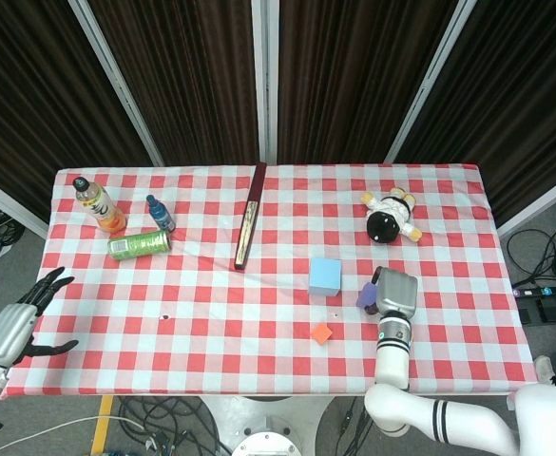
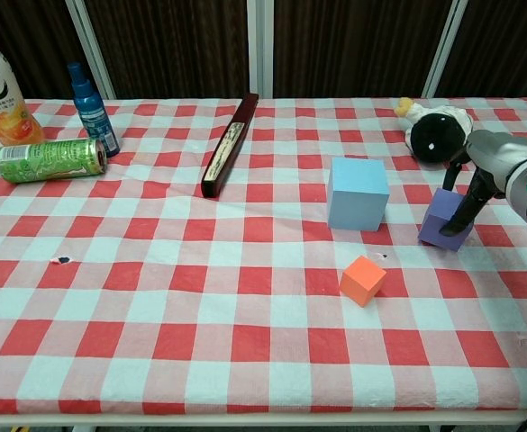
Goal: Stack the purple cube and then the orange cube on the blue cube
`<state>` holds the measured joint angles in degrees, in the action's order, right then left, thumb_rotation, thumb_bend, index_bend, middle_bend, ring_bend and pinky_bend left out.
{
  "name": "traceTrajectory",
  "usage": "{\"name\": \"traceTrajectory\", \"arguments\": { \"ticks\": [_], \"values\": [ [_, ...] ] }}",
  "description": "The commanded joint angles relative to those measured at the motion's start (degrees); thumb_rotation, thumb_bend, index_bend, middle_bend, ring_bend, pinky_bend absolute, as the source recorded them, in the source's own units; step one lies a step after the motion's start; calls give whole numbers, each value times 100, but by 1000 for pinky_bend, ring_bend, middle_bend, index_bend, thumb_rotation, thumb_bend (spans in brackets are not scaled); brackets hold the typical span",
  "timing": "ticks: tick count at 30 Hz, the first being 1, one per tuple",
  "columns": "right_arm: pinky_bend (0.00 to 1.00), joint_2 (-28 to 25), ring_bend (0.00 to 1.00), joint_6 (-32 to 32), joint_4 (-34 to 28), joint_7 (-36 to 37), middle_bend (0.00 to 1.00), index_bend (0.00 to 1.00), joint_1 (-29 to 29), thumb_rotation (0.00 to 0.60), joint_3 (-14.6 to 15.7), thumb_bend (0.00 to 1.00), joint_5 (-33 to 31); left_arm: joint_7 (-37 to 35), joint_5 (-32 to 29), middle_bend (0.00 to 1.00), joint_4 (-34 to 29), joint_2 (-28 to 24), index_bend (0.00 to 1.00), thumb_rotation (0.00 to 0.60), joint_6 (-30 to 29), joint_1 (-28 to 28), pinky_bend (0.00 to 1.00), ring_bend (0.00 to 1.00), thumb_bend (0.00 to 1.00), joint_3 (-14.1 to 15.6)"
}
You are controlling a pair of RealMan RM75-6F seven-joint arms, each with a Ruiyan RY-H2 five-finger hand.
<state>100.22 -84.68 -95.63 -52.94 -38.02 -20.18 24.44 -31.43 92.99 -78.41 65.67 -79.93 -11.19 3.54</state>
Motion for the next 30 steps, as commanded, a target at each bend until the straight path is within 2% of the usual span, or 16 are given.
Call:
{"name": "traceTrajectory", "arguments": {
  "ticks": [1, 8, 12, 17, 21, 30],
  "values": [
    [831, -448, 945, -63, -576, -98, 1000, 545, 92, 600, 84, 3, 195, 19, 1, 109, -19, -14, 160, 600, 4, -5, 247, 99, 0, 0],
    [831, -1606, 948, -175, -1965, -508, 1000, 559, 100, 600, 178, 9, 634, 126, -38, 109, -151, -63, 160, 600, 33, -40, 247, 99, 0, -41],
    [831, -2147, 948, 180, -2254, -678, 1000, 559, -83, 600, 83, 11, 645, 241, -38, 110, -256, -81, 160, 600, 84, -64, 247, 99, 0, -35],
    [832, -2535, 948, 1221, -1834, -439, 1000, 566, -413, 600, -54, 12, 443, 369, -64, 110, -343, -79, 160, 600, 129, -65, 247, 98, 0, -25],
    [832, -2542, 953, 1861, -1340, -96, 1000, 584, -649, 600, -95, 11, 308, 387, -123, 109, -365, -94, 160, 600, 177, -63, 247, 98, 0, -29],
    [833, -2092, 954, 2251, -633, 187, 1000, 591, -1197, 600, 37, 7, 51, 291, -161, 110, -351, -138, 160, 600, 231, -50, 247, 99, 0, -8]
  ]
}}
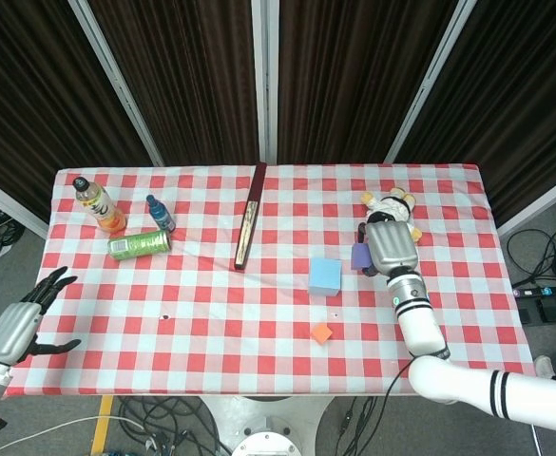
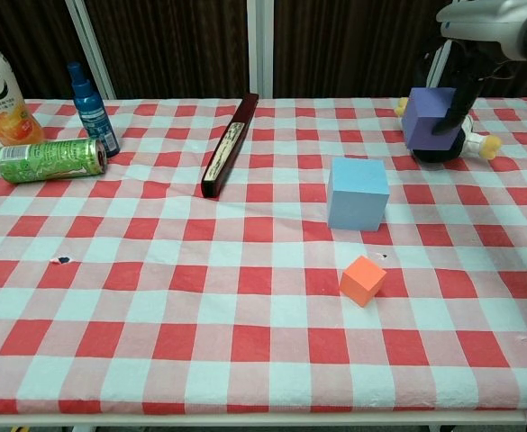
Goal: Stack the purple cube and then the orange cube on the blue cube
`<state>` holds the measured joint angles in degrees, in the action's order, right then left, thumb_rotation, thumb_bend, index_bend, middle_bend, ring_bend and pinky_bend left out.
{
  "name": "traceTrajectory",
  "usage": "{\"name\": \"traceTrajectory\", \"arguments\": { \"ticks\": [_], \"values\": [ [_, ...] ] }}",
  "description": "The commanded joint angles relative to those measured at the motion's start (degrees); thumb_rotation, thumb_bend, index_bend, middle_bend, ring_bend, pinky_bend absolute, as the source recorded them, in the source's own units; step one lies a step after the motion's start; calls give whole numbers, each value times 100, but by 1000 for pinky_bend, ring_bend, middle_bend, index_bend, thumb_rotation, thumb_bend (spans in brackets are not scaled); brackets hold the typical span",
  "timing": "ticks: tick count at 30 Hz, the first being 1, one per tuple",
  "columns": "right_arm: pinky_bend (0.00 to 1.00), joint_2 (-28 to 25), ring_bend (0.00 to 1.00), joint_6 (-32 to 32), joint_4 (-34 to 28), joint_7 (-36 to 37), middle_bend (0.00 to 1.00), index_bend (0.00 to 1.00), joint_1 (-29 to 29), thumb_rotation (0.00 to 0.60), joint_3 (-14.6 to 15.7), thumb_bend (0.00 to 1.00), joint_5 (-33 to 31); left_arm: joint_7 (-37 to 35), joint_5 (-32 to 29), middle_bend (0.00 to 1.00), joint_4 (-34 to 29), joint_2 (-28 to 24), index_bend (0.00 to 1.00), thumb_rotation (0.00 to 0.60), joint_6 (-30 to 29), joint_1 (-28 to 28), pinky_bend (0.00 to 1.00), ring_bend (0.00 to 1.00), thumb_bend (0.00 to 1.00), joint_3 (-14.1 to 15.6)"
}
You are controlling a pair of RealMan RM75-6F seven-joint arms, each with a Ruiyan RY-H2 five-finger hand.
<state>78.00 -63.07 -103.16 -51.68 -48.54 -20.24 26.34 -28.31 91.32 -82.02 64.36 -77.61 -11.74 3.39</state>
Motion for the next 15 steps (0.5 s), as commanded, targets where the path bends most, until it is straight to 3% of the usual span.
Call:
{"name": "traceTrajectory", "arguments": {
  "ticks": [1, 15],
  "values": [
    [833, 172, 954, 104, 154, 69, 1000, 591, -196, 600, 56, 7, -184, -38, 8, 110, 17, -11, 160, 600, -2, 7, 247, 98, 0, 9],
    [833, 588, 954, 30, 252, 89, 1000, 591, -771, 600, 291, 6, -462, -343, 60, 109, 214, -46, 160, 600, -127, 83, 247, 98, 0, 39]
  ]
}}
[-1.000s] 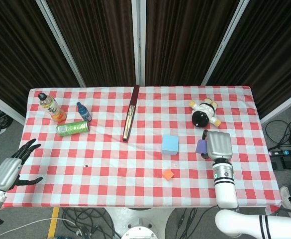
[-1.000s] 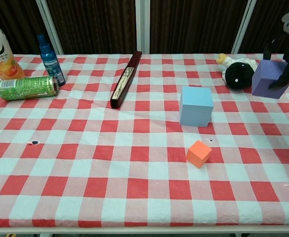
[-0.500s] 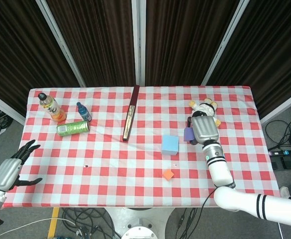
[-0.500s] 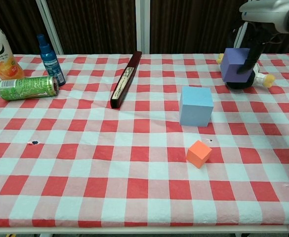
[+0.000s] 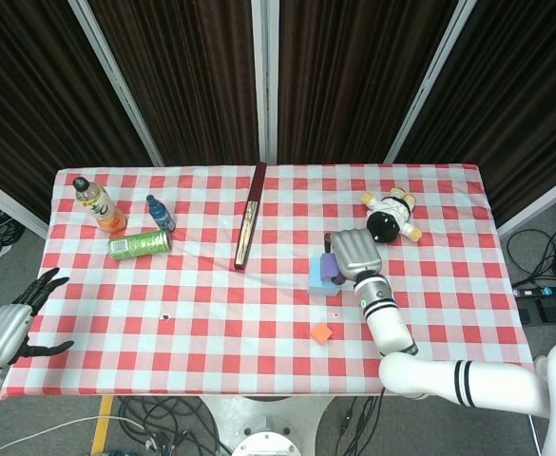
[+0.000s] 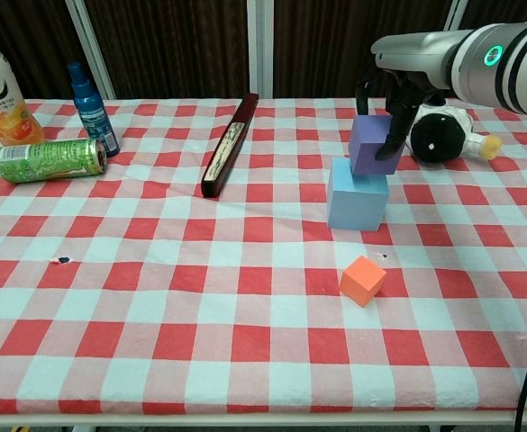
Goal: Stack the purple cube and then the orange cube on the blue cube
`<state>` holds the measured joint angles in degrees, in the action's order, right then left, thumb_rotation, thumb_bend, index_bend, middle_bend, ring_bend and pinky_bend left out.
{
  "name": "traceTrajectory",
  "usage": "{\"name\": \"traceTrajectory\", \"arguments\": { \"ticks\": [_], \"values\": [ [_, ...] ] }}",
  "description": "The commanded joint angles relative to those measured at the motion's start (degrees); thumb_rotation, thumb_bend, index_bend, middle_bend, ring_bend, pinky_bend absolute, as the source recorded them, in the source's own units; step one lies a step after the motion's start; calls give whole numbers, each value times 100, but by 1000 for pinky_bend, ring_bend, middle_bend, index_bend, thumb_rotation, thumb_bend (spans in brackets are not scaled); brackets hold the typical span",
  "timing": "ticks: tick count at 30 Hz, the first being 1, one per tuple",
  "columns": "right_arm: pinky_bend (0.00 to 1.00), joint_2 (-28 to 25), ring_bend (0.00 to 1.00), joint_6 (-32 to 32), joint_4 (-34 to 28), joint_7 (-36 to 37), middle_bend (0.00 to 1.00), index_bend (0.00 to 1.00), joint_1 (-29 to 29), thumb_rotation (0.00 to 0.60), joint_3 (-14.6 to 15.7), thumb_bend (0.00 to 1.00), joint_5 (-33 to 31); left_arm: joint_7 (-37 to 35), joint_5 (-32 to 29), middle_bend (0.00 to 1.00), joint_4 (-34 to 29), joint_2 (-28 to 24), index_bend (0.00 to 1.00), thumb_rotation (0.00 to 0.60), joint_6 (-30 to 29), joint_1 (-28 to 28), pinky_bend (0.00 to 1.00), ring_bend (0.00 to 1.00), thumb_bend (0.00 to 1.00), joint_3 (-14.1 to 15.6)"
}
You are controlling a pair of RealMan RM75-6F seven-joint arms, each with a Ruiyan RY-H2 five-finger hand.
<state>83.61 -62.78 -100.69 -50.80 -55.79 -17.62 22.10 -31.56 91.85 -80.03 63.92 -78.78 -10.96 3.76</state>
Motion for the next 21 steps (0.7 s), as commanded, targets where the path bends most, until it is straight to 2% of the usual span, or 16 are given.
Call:
{"name": "traceTrajectory", "arguments": {
  "ticks": [1, 21],
  "values": [
    [833, 41, 954, -6, 12, -6, 1000, 591, -73, 600, 45, 5, -60, -30, 12, 109, 24, -3, 160, 600, -18, 10, 247, 98, 0, 4],
    [834, 339, 954, -386, 207, 159, 1000, 591, -280, 600, 205, 6, -257, 2, -30, 109, -13, 13, 160, 600, 57, -40, 247, 98, 0, -46]
  ]
}}
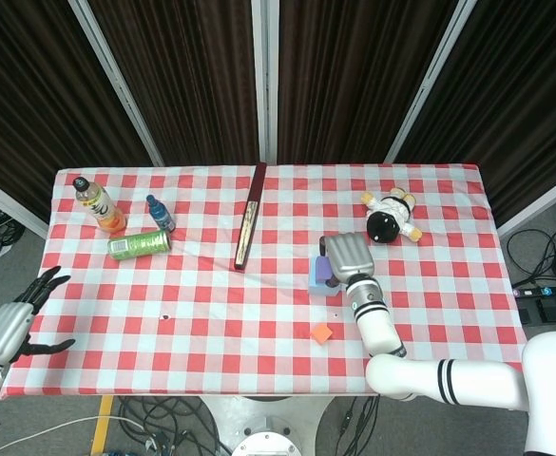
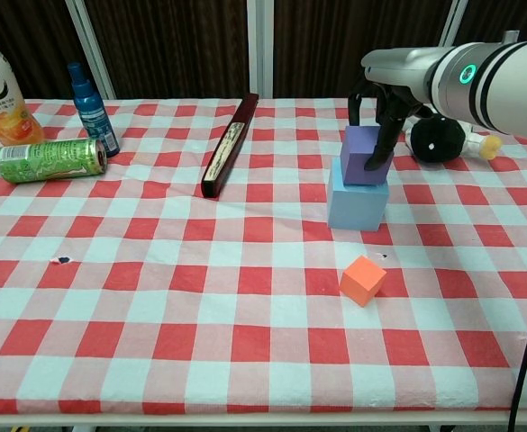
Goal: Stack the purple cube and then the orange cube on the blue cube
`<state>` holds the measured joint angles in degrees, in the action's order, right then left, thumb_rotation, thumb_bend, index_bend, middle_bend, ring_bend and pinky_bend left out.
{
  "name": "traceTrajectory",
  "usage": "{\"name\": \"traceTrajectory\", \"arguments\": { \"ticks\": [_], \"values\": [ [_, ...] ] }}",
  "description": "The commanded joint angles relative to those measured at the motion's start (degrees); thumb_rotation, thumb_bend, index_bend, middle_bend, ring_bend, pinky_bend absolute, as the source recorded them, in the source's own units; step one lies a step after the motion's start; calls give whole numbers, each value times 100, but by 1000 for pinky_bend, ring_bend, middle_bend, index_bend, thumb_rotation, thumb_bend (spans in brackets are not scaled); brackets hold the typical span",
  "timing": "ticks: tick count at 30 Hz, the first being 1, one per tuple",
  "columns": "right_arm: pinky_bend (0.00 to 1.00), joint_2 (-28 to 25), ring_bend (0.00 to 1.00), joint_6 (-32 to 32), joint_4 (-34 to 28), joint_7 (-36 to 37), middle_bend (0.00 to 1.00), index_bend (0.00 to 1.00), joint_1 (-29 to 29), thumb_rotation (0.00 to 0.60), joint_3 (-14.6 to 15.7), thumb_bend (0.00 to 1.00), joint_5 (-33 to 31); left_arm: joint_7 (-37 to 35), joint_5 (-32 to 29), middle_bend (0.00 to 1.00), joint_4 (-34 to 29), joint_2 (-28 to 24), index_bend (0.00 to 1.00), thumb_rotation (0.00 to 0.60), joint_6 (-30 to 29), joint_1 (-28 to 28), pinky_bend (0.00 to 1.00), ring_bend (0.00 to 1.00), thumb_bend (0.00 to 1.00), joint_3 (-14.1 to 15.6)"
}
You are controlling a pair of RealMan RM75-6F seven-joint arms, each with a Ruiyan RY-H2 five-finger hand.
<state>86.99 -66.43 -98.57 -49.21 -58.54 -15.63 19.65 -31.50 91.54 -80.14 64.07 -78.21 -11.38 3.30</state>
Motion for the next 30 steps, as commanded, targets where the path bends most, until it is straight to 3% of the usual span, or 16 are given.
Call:
{"name": "traceTrajectory", "arguments": {
  "ticks": [1, 18, 25, 30],
  "values": [
    [834, 3, 954, -44, -8, 0, 1000, 591, -7, 600, 13, 6, -24, -3, 3, 109, 2, 0, 160, 600, 2, 1, 247, 98, 0, 2],
    [834, 26, 954, -118, -5, 10, 1000, 583, -38, 600, 55, 0, -128, -17, 9, 110, 31, 19, 160, 600, 27, -2, 247, 98, 0, 13],
    [834, 53, 954, -64, 47, 30, 1000, 542, -65, 600, 57, 0, -163, 3, 23, 110, 8, 9, 160, 600, -13, -1, 247, 99, 0, -1],
    [834, 53, 954, -74, 50, 53, 1000, 458, -73, 600, 51, 0, -160, 17, 19, 109, -1, 5, 160, 600, -19, 1, 247, 98, 0, -5]
  ]
}}
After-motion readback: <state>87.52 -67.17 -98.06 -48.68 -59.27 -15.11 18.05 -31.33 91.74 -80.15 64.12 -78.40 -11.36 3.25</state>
